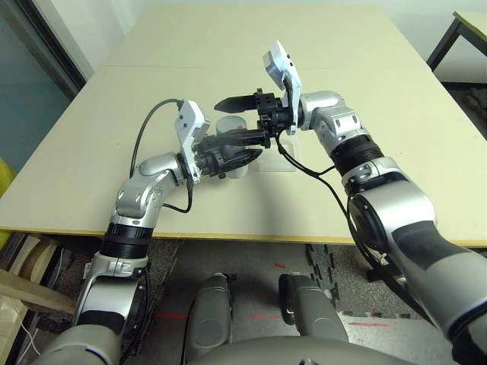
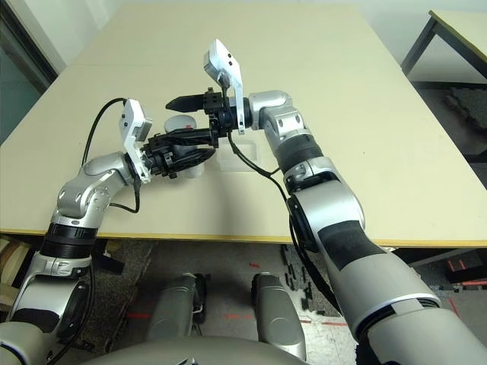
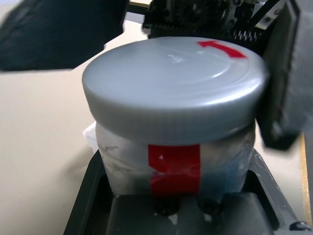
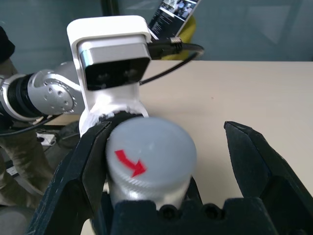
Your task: Pour the medicine from the bottle into the box.
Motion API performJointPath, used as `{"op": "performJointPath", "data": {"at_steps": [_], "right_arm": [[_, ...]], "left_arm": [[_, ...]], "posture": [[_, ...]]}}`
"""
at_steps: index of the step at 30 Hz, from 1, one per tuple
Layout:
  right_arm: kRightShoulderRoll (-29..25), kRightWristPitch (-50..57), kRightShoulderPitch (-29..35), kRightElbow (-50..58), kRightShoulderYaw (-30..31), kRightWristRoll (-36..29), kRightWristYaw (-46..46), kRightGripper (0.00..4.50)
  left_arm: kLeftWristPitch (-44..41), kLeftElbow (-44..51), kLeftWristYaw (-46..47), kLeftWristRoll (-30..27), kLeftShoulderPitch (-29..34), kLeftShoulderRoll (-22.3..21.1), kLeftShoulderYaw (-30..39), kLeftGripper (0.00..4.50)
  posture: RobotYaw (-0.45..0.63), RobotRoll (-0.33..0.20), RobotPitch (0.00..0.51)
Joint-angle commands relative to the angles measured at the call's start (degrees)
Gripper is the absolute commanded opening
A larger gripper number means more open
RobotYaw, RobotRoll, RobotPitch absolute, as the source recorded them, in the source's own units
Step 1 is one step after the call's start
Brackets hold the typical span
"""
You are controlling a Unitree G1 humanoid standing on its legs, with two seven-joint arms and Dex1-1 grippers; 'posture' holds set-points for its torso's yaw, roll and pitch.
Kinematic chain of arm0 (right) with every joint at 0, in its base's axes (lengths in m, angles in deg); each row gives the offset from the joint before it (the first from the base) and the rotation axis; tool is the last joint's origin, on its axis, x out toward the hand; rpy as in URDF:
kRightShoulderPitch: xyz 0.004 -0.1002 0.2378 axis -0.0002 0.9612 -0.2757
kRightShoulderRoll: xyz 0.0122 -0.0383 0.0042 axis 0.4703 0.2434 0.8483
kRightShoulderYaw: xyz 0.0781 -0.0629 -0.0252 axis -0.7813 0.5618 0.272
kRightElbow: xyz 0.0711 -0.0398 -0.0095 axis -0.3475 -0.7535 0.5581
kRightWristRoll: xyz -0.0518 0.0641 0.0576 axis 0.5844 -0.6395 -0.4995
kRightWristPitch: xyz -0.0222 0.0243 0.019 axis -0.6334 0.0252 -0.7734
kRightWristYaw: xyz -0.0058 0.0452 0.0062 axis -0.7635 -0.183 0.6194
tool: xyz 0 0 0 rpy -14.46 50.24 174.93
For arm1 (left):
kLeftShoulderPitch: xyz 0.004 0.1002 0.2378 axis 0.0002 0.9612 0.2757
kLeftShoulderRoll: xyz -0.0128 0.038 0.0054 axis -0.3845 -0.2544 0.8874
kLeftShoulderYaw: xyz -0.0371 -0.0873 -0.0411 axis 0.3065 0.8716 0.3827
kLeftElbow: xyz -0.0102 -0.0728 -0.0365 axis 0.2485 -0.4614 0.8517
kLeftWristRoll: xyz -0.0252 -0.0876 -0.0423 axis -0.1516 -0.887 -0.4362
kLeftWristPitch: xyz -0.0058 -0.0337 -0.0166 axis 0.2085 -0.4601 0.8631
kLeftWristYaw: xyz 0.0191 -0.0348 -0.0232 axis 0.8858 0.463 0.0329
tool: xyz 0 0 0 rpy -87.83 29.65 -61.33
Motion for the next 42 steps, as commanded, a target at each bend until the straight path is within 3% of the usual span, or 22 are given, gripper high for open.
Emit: {"op": "performJointPath", "data": {"at_steps": [1,12,26,32,42], "right_arm": [[-2.79,-0.05,-1.0,-1.99,-2.2,0.61,-1.7,4.5],[-6.69,0.2,-1.77,-4.04,-2.89,0.49,-0.46,4.5],[-9.45,3.66,-1.71,-3.01,-2.75,0.45,7.7,4.5],[-7.98,7.0,-0.5,2.34,-2.44,-0.81,11.2,4.5],[-3.0,6.29,0.03,4.51,-2.71,-0.68,5.77,4.5]], "left_arm": [[0.41,1.05,-1.34,-0.07,-0.47,0.17,-0.72,2.6],[0.56,0.91,-1.0,-0.16,-0.49,0.31,-0.84,2.6],[1.03,-0.15,-1.32,0.43,-0.62,0.04,-0.25,2.6],[1.69,-1.17,-1.25,0.94,-1.26,0.31,-0.61,2.6],[2.31,-2.0,-1.36,1.43,-2.56,1.23,-1.49,2.6]], "posture": [[-0.05,0.0,0.114],[-0.05,0.0,0.116],[-0.05,0.0,0.122],[-0.05,0.0,0.123],[-0.06,0.0,0.122]]}}
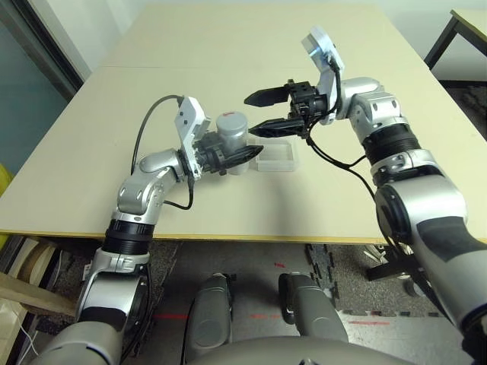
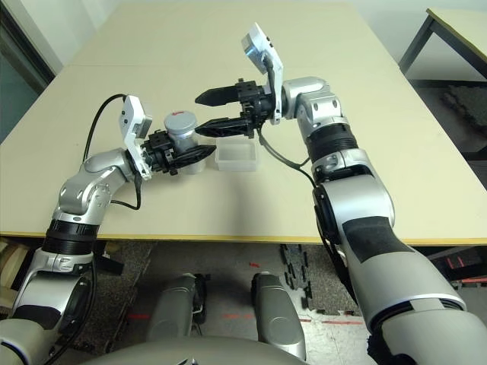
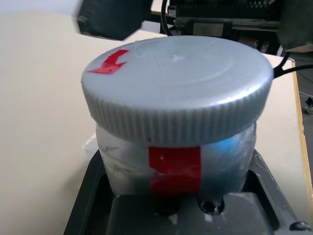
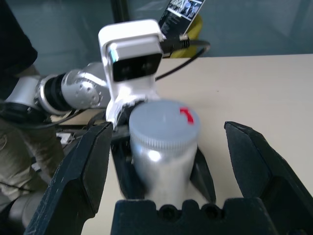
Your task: Pour the medicine from the bottle into the box.
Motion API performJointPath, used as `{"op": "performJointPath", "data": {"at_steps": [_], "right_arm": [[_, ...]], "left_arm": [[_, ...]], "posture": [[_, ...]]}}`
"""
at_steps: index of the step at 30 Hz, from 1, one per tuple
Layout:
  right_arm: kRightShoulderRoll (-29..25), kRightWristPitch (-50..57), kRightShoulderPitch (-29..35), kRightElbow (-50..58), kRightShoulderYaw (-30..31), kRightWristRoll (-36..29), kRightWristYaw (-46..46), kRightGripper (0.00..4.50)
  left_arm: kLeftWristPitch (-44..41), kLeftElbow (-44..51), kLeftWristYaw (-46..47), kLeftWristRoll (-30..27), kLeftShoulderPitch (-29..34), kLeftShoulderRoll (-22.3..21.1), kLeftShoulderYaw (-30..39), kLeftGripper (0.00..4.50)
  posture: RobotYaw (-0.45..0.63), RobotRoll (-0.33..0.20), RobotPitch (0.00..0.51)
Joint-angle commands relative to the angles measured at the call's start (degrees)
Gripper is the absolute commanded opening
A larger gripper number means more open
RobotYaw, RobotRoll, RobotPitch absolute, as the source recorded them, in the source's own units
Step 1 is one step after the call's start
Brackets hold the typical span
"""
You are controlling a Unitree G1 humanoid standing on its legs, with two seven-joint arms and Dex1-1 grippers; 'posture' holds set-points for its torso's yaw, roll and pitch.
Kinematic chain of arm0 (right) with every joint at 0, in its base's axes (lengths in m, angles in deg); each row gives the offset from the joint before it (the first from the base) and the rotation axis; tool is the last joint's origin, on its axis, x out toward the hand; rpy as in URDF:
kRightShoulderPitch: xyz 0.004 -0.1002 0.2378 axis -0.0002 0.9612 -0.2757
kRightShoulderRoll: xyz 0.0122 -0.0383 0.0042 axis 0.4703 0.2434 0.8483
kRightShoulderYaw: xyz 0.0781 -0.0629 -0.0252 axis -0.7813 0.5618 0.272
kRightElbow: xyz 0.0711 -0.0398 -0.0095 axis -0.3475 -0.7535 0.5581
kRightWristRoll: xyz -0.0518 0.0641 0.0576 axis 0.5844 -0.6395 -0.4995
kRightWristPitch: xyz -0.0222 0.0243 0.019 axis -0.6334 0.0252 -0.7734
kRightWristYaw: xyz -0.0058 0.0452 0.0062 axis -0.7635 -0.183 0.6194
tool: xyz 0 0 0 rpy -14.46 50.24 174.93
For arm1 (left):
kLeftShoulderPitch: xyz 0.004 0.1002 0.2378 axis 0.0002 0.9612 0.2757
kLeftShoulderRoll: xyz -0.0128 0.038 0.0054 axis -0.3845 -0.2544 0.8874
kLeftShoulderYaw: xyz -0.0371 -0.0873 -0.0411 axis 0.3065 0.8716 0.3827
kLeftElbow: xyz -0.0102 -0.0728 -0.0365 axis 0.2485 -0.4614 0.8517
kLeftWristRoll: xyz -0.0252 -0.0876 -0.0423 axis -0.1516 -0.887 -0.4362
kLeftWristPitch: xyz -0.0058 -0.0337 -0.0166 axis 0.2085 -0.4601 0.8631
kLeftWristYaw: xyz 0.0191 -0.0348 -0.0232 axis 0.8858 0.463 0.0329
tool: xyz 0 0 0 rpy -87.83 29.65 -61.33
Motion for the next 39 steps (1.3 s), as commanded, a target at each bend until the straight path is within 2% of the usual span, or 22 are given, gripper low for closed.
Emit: {"op": "performJointPath", "data": {"at_steps": [1,16,39], "right_arm": [[1.11,-1.0,0.15,1.13,-0.18,-0.01,-1.83,4.5],[3.58,-4.91,-0.37,-1.71,0.57,2.03,-5.87,4.5],[-3.07,-9.56,-4.01,-10.21,-1.41,4.37,-8.59,4.5]], "left_arm": [[0.44,0.08,-0.39,0.72,-0.69,0.53,-0.89,2.6],[0.06,0.96,-0.26,0.72,-0.68,1.23,-0.83,2.6],[-0.23,1.69,-0.07,0.29,-0.13,1.01,-0.81,2.6]], "posture": [[-0.06,0.0,0.122],[-0.05,0.0,0.125],[-0.05,0.0,0.119]]}}
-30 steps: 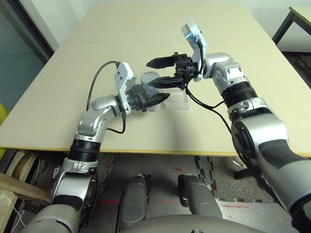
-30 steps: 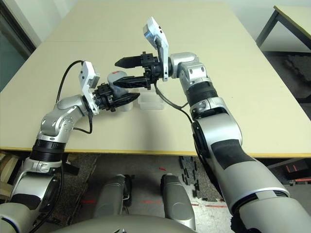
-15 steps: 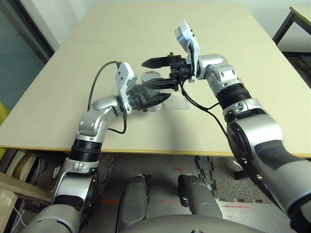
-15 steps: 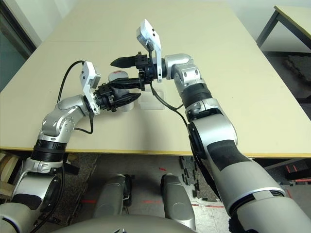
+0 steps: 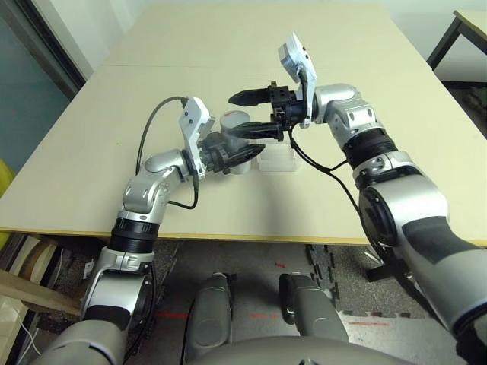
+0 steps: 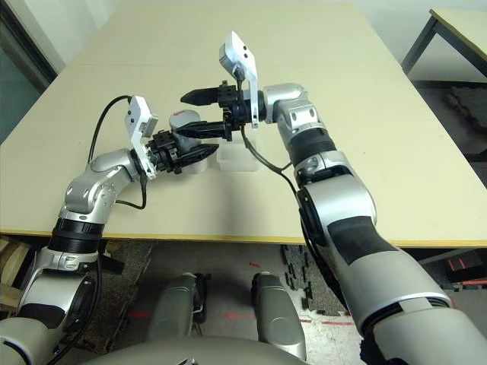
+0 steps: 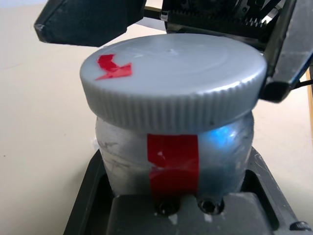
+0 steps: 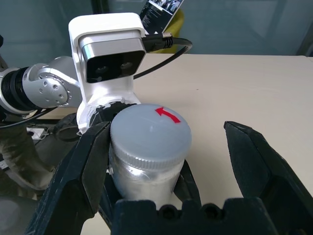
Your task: Pour the medicine from the bottle into the box.
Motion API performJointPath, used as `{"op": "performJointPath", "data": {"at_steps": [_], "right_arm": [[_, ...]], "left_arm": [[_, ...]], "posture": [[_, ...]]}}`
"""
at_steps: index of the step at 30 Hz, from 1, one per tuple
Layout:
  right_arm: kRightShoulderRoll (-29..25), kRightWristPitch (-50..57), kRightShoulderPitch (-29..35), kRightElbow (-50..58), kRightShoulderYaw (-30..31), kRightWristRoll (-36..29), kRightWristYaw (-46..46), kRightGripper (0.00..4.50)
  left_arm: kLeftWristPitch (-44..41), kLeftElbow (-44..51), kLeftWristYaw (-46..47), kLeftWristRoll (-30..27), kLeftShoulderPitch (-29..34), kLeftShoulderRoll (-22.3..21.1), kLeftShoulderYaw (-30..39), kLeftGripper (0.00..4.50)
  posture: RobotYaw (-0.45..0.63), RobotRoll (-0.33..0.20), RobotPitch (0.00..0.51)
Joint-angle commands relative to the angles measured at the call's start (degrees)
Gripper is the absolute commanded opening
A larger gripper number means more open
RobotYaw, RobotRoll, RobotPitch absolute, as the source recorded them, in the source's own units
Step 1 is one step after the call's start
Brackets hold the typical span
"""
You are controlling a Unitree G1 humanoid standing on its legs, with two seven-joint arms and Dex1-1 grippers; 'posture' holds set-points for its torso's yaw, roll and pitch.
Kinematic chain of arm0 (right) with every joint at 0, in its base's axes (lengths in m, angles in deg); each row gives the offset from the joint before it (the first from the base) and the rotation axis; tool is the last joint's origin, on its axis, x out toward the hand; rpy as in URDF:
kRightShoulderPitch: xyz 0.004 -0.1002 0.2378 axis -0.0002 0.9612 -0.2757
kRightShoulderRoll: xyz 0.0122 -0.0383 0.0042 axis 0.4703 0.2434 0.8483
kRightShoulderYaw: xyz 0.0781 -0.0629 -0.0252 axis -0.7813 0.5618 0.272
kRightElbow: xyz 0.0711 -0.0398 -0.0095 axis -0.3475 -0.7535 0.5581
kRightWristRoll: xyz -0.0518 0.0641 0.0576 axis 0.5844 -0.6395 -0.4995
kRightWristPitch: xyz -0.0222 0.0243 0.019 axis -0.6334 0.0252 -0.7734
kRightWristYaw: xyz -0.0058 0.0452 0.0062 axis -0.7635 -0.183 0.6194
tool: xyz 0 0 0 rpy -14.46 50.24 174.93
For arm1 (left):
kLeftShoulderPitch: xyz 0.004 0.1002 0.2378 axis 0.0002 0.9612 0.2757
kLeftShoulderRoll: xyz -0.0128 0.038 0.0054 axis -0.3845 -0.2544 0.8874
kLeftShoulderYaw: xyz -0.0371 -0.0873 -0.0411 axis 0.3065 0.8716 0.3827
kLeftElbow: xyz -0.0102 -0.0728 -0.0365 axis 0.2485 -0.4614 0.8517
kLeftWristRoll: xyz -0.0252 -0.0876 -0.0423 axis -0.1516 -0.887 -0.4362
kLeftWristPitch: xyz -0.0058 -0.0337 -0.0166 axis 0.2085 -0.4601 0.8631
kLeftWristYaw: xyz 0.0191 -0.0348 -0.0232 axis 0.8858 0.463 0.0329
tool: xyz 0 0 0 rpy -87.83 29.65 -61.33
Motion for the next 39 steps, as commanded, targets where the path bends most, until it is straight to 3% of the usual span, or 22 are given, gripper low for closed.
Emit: {"op": "performJointPath", "data": {"at_steps": [1,9,21,27,39], "right_arm": [[-4.53,-0.67,-1.32,-3.04,-1.91,1.41,-3.32,4.5],[-6.85,-0.34,-1.8,-5.0,-2.46,1.31,-1.45,4.5],[-8.34,6.05,-1.25,-2.4,-2.17,-0.93,10.01,4.5],[-6.6,10.29,0.7,4.15,-0.6,-5.33,10.31,4.5],[-2.35,11.42,2.29,7.7,0.15,-4.75,10.29,4.5]], "left_arm": [[0.73,2.0,-2.52,-0.22,0.24,-0.13,-1.31,2.6],[0.53,2.4,-2.52,-0.14,0.65,-0.24,-1.1,2.6],[0.4,2.17,-2.92,0.07,0.64,-0.47,-0.84,2.6],[0.4,1.89,-3.2,0.18,0.49,-0.31,-1.12,2.6],[0.52,1.61,-3.44,0.4,0.16,0.37,-1.63,2.6]], "posture": [[-0.05,0.0,0.119],[-0.04,0.0,0.123],[-0.05,0.0,0.126],[-0.06,0.0,0.127],[-0.06,0.0,0.128]]}}
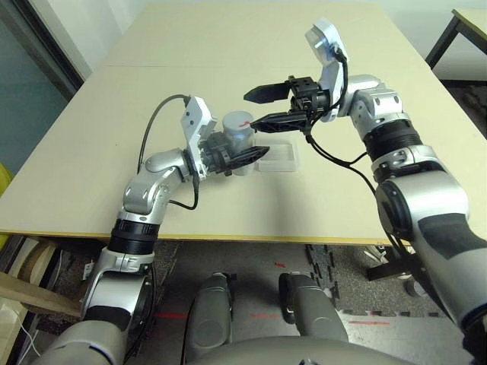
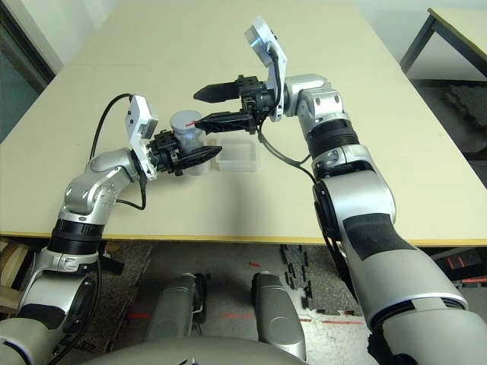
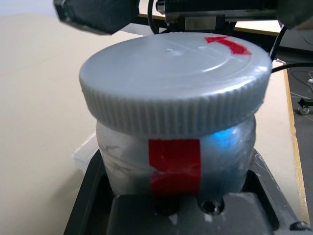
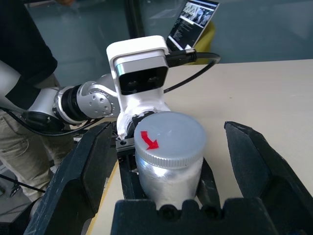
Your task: Pour the medicine from the bottle into the box.
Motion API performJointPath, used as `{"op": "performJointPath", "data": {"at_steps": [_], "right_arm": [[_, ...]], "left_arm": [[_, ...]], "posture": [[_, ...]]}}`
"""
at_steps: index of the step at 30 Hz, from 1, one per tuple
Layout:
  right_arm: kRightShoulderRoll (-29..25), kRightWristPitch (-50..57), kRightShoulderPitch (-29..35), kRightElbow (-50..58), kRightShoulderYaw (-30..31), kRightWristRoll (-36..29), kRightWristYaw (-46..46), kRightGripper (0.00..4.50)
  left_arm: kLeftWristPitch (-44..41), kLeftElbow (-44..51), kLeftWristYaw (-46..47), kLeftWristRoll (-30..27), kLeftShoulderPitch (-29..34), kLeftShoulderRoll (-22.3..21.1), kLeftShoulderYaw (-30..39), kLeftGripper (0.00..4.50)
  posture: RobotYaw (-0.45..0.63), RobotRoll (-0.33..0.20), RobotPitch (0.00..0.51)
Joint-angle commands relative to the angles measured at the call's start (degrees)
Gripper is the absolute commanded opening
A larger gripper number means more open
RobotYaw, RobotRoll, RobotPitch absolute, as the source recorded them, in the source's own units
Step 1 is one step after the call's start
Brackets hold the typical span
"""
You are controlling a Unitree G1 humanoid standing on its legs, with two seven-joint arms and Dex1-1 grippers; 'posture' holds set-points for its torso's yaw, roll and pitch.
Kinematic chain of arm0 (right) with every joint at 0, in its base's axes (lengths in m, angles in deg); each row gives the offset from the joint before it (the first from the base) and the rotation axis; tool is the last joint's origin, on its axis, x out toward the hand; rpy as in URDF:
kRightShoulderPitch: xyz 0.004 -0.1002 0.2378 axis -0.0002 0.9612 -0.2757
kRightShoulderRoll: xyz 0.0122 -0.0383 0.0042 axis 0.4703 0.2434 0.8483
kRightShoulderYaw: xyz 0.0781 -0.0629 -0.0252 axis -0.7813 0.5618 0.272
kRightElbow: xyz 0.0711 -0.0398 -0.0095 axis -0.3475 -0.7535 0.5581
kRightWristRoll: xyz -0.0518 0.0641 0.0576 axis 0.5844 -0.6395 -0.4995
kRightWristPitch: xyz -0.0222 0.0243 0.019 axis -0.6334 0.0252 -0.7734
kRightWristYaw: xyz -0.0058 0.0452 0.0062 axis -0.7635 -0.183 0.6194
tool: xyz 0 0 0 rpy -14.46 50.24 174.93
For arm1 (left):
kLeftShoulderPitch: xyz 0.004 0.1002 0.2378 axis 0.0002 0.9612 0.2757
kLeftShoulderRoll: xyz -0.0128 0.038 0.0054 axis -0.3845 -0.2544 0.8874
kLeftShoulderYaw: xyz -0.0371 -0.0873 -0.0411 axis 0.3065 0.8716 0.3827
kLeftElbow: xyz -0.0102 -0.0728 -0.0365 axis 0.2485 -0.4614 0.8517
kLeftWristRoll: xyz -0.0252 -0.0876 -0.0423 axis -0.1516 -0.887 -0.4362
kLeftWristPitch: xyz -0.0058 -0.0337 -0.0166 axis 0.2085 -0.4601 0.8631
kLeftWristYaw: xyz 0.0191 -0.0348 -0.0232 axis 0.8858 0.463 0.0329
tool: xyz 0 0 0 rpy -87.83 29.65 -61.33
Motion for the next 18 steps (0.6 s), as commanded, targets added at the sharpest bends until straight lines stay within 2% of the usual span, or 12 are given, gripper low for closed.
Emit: {"op": "performJointPath", "data": {"at_steps": [1,17,18], "right_arm": [[0.81,-0.1,0.91,1.28,0.63,0.37,0.24,4.5],[2.57,-3.12,0.48,-0.83,0.64,2.29,-2.2,4.5],[2.6,-3.19,0.45,-0.9,0.61,2.33,-2.29,4.12]], "left_arm": [[0.35,-0.49,-0.69,0.48,-0.27,0.06,-0.9,2.6],[0.2,0.22,-0.53,0.41,0.37,-0.07,-0.85,2.6],[0.19,0.26,-0.52,0.41,0.4,-0.07,-0.84,2.6]], "posture": [[-0.06,0.0,0.128],[-0.05,0.0,0.13],[-0.05,0.0,0.13]]}}
